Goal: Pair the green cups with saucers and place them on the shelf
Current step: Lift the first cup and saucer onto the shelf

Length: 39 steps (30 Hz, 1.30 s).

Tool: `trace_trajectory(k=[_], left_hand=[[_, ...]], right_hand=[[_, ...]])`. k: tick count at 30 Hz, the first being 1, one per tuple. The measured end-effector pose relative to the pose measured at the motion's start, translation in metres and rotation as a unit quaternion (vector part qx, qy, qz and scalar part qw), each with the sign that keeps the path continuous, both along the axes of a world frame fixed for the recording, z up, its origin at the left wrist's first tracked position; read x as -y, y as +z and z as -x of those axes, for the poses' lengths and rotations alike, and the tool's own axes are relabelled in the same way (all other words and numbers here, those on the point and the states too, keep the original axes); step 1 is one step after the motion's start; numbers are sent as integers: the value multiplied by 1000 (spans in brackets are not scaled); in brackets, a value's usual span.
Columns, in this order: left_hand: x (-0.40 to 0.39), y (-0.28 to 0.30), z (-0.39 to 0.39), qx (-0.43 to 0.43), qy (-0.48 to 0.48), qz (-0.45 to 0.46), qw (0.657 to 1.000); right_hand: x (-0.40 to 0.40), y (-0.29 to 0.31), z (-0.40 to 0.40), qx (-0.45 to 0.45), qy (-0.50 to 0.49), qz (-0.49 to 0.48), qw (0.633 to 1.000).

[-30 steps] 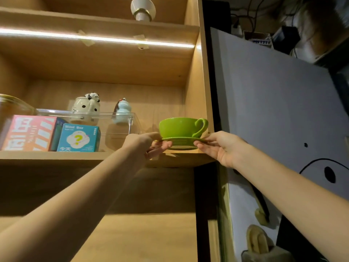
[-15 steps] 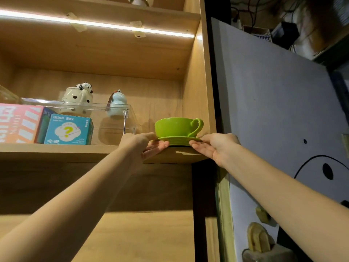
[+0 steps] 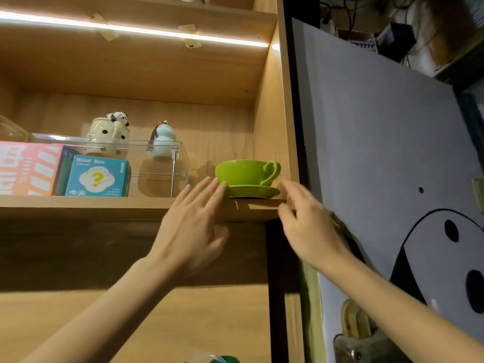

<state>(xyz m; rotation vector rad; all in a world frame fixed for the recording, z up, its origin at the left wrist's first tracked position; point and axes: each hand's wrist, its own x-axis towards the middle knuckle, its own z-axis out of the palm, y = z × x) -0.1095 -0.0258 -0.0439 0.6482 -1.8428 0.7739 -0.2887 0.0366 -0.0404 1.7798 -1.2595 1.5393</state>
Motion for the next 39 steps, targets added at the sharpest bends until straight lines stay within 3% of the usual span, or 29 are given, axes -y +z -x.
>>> trace_trajectory(k=[3, 8, 16, 27, 34, 39], left_hand=[[7, -4, 4, 21, 14, -11, 1000], [9, -5, 10, 19, 25, -8, 999], [25, -7, 13, 15, 49, 26, 998], [32, -8, 8, 20, 42, 23, 999], [19, 1, 1, 94, 63, -70, 991], [-13, 8, -8, 126, 42, -222, 966]], right_hand=[[12, -5, 4, -84, -89, -52, 991], [19, 0, 6, -109, -168, -43, 979], [28, 8, 12, -149, -181, -46, 971], [38, 8, 13, -140, -163, -42, 976], [29, 4, 6, -141, -189, -93, 967], [10, 2, 0, -164, -208, -171, 949]])
